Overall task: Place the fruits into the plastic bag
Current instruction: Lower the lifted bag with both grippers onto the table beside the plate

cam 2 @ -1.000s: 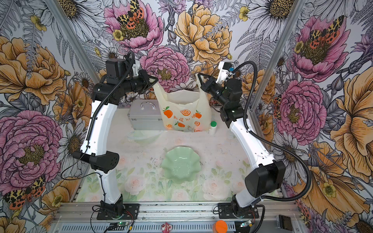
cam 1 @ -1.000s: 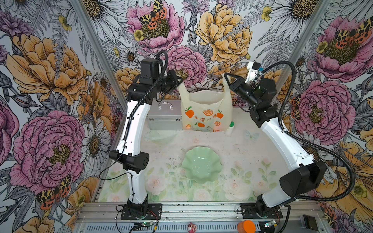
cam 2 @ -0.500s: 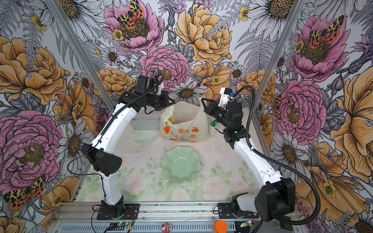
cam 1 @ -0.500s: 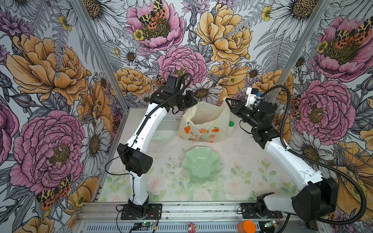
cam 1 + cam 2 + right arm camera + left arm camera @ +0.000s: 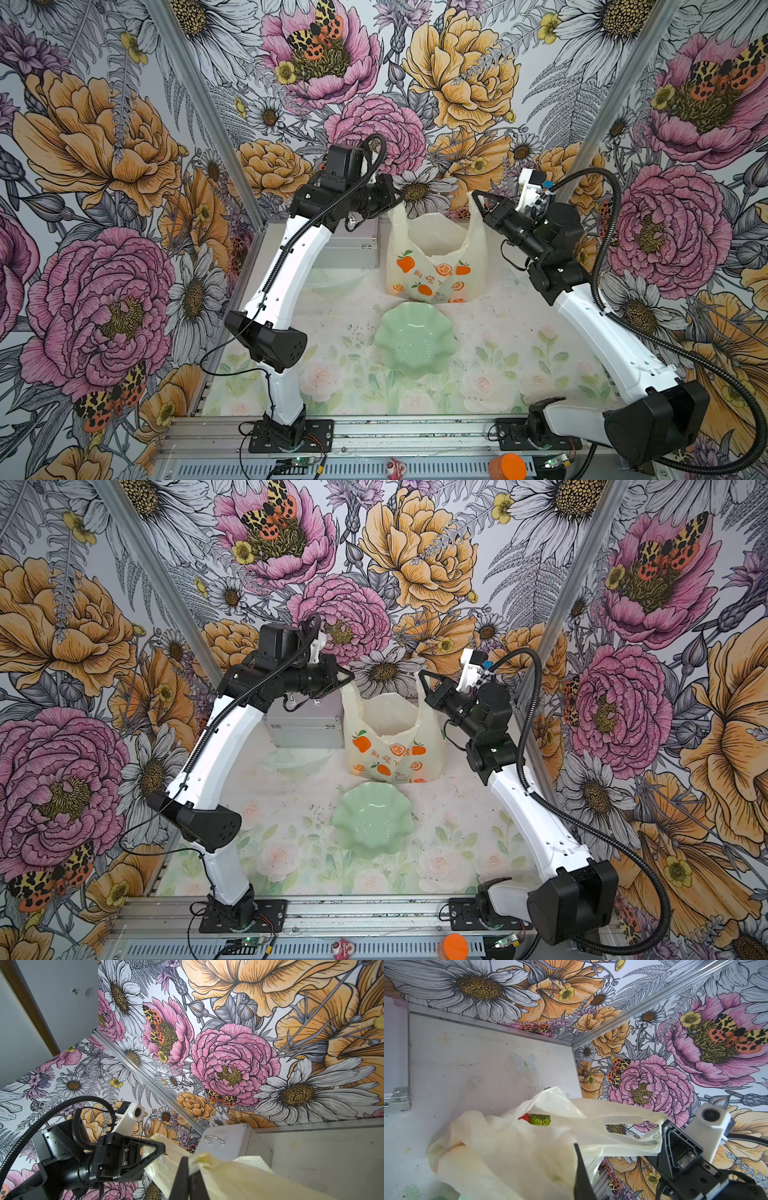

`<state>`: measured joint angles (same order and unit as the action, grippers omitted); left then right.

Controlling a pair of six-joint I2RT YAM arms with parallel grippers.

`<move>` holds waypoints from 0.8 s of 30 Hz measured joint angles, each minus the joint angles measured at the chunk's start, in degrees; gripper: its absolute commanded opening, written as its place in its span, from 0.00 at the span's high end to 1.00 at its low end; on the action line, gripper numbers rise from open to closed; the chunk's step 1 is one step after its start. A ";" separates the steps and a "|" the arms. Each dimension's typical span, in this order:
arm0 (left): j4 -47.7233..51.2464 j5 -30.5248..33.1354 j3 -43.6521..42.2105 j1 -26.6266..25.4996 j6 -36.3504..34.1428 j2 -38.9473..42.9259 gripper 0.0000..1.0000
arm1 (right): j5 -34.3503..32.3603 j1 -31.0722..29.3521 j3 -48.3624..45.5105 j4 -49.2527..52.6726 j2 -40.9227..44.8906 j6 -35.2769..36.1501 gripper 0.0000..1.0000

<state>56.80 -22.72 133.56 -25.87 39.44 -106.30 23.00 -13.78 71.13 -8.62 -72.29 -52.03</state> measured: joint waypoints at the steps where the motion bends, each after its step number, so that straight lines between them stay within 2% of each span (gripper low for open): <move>1: -0.24 0.00 -1.11 -0.22 0.00 0.52 1.00 | -0.22 0.00 -0.61 -0.04 0.63 0.24 1.00; 6: -1.29 0.39 -7.48 -1.07 0.07 2.08 1.00 | -0.52 0.00 -5.49 0.04 2.84 0.61 1.00; 11: -2.27 0.48 -5.68 -2.49 0.24 0.81 1.00 | -0.50 -0.09 -5.53 0.79 1.62 0.59 1.00; 17: -4.04 0.59 -4.04 -7.74 -0.70 -1.97 1.00 | -0.96 -0.96 -3.67 0.66 -2.58 0.57 1.00; 24: -4.66 0.81 -9.05 -13.00 -3.08 -3.96 1.00 | -2.45 -1.29 -3.67 0.50 -7.80 -0.35 1.00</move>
<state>52.14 -21.91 124.51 -38.87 36.36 -110.26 20.56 -15.07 67.46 -8.12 -80.09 -52.38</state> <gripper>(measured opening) 0.047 0.042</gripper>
